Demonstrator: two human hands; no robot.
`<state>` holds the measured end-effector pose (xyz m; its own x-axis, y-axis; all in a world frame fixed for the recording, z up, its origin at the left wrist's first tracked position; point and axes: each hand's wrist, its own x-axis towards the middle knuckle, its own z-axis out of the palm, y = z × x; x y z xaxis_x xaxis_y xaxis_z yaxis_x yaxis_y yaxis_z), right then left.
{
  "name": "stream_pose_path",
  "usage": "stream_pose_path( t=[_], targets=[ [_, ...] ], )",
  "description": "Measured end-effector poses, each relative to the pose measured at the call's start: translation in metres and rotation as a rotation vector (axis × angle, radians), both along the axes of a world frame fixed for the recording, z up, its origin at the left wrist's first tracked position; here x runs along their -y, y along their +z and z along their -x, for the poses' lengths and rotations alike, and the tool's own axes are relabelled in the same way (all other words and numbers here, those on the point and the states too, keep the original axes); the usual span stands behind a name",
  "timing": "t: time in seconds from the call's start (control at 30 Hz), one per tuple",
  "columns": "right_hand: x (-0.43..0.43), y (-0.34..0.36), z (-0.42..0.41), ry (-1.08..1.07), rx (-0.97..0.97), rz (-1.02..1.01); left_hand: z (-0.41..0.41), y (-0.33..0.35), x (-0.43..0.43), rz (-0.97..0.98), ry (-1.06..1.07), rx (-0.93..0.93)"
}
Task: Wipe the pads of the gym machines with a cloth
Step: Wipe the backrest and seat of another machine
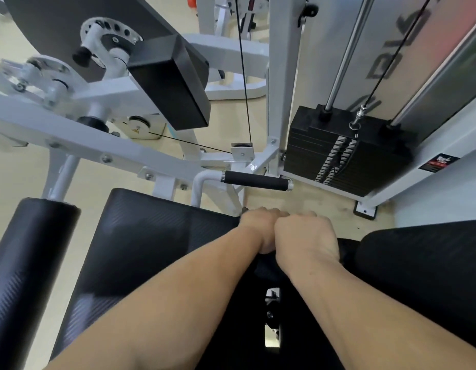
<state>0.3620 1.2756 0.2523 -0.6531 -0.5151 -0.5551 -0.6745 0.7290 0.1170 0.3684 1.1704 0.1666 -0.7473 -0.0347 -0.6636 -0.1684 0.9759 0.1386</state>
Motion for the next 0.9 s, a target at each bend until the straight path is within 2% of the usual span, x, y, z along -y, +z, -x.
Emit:
stream_pose_path(
  t=[0.07, 0.17, 0.37, 0.57, 0.7, 0.8, 0.9],
  targets=[
    [0.0, -0.005, 0.002, -0.003, -0.005, -0.018, 0.003, -0.005, -0.001, -0.035, -0.006, 0.011],
    [0.0, -0.006, 0.002, -0.022, -0.011, -0.019, 0.001, -0.001, 0.015, -0.032, 0.132, -0.011],
    [0.002, 0.005, -0.003, -0.009, 0.009, -0.019, -0.05, 0.03, 0.083, 0.251, 0.351, -0.209],
    [0.012, 0.021, -0.021, 0.177, -0.017, 0.164, -0.126, 0.041, 0.132, 0.443, 0.695, -0.473],
    [0.022, 0.01, -0.053, 0.09, 0.252, 0.255, -0.184, 0.045, 0.127, 0.508, 0.897, -0.447],
    [0.023, 0.0, -0.089, -0.011, 0.476, 0.245, -0.241, 0.05, 0.108, 0.511, 1.095, -0.453],
    [0.014, -0.016, -0.126, -0.101, 0.61, 0.258, -0.303, 0.046, 0.067, 0.533, 1.037, -0.506]
  ],
)
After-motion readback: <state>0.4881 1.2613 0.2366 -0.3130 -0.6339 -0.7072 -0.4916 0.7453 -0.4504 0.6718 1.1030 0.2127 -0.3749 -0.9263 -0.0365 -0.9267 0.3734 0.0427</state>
